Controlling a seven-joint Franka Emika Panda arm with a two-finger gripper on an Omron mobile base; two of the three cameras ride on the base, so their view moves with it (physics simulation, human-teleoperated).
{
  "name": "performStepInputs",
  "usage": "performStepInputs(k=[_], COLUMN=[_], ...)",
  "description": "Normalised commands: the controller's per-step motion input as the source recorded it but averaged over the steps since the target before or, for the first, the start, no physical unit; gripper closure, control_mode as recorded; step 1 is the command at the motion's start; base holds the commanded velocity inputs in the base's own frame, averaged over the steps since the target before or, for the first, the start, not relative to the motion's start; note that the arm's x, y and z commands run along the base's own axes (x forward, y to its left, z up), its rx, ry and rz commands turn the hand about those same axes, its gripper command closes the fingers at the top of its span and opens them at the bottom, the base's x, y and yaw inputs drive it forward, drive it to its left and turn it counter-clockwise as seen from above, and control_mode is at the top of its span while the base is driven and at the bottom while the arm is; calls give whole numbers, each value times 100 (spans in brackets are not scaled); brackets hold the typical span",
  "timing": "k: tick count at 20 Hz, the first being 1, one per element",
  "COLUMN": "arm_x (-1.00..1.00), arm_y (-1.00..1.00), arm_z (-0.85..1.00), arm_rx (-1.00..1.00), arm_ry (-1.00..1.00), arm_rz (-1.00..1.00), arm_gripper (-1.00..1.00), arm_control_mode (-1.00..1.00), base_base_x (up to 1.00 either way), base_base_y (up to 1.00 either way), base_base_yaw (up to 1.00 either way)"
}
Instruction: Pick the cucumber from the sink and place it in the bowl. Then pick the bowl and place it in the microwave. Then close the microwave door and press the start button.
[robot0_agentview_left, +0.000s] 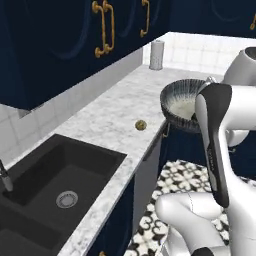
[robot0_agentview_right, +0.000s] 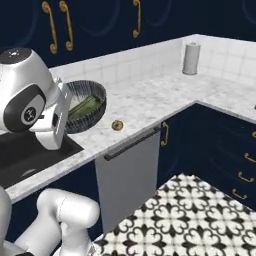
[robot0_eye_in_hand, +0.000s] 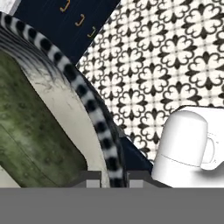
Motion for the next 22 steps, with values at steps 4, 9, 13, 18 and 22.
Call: performStepInputs(k=[4, 9, 13, 18, 22], arm_x=[0, 0, 0, 0, 0], arm_y=[0, 0, 0, 0, 0], arm_z=[0, 0, 0, 0, 0], arm_rx=[0, 0, 0, 0, 0], arm_ry=[0, 0, 0, 0, 0], arm_rz=[0, 0, 0, 0, 0], arm_gripper=[100, 100, 100, 100, 100], arm_control_mode=[100, 100, 100, 100, 100], base_base_x=[0, 0, 0, 0, 1], base_base_y=[-54, -66, -58, -79, -79], base_base_yaw=[-79, -75, -79, -74, -73])
